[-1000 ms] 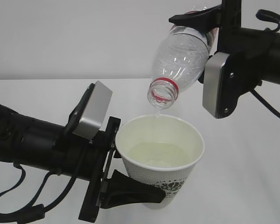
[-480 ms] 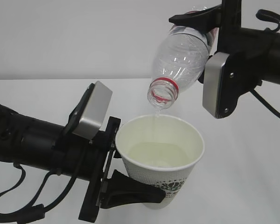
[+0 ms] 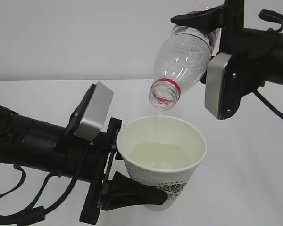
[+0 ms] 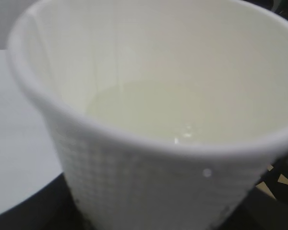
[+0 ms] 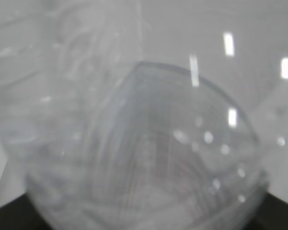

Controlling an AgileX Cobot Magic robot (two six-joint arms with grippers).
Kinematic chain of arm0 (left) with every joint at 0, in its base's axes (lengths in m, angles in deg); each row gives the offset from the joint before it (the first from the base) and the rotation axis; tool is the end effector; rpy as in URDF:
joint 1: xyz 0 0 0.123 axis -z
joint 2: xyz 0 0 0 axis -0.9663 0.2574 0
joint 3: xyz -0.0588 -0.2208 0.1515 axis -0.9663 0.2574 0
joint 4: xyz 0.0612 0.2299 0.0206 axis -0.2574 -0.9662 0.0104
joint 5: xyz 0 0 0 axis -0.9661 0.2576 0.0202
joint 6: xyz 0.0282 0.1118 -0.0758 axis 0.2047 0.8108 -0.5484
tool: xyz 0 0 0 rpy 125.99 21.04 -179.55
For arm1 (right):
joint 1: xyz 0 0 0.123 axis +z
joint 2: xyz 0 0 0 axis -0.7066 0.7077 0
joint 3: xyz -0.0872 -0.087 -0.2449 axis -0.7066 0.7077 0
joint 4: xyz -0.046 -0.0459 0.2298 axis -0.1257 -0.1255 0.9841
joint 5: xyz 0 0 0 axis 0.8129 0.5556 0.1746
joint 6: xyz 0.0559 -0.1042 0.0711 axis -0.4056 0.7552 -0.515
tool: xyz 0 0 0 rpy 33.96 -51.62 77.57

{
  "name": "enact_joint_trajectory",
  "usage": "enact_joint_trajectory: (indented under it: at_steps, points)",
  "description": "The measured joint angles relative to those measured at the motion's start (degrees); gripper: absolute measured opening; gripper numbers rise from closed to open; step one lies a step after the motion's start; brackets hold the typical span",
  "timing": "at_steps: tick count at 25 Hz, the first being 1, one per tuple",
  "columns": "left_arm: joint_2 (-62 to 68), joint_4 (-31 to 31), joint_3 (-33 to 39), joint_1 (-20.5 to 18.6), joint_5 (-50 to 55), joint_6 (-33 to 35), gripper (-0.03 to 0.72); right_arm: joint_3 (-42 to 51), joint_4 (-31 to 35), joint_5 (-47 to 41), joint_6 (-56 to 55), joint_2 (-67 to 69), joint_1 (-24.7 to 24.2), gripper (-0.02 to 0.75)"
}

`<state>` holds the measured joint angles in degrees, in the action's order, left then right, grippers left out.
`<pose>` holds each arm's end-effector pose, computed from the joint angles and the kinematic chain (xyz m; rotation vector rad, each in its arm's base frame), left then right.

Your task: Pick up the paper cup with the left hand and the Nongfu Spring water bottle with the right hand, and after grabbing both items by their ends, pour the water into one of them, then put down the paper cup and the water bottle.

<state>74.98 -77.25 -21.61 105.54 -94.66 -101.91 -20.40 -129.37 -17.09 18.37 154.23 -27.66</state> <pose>0.2013 -0.2567 0.1662 1.4608 1.3942 -1.1352 0.3002 0.1637 0.2730 -1.5924 0.5771 -0.6227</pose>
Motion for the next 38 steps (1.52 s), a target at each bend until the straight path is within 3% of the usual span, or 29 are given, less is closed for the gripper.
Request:
enact_joint_trajectory:
  at_steps: [38]
  points:
    - [0.00,0.41,0.00,0.00,0.00,0.00,0.471,0.00,0.95,0.00,0.98,0.00,0.00,0.492]
